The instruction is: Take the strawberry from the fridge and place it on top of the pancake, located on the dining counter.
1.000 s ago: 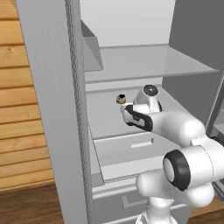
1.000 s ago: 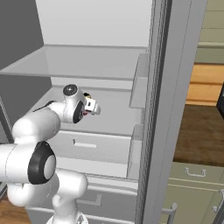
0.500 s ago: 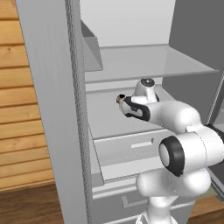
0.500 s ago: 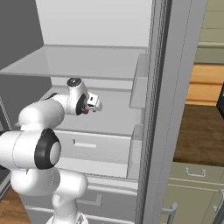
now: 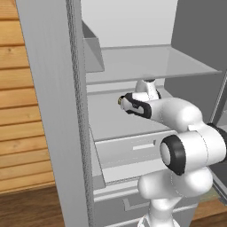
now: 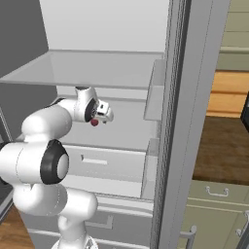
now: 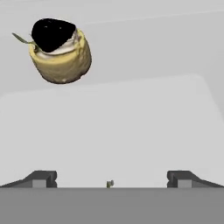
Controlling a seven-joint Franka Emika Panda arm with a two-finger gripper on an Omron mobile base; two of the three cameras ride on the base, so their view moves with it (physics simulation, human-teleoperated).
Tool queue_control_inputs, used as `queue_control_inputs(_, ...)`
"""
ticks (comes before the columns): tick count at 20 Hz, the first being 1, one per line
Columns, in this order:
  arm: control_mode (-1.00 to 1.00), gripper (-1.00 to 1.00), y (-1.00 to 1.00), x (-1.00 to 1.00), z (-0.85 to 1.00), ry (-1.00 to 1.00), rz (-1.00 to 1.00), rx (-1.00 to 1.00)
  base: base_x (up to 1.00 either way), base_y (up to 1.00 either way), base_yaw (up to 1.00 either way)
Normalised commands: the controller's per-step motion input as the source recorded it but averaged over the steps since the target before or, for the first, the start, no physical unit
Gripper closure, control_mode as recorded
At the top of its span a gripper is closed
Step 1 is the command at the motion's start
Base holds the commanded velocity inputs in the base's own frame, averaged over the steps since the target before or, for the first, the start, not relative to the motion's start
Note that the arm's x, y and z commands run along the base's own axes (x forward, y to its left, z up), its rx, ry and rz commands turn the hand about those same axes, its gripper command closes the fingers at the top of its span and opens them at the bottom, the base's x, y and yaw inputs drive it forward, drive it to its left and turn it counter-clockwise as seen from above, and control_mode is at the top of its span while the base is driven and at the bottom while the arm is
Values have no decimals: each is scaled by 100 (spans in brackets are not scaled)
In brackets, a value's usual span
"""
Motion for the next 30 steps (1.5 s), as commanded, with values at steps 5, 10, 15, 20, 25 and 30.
queue_control_inputs(5,-100,-100,0,-33,-3,-5,-5,0,0,0,0)
queue_control_inputs(10,-100,-100,3,-14,-1,-3,-2,0,0,0,0)
queue_control_inputs(15,-100,-100,13,0,0,1,-1,0,0,0,0)
queue_control_inputs(20,-100,-100,5,0,0,1,-1,0,0,0,0)
queue_control_inputs(25,-100,100,0,0,-2,0,0,0,0,0,0)
queue_control_inputs(30,-100,100,-11,0,-6,0,0,2,0,0,0)
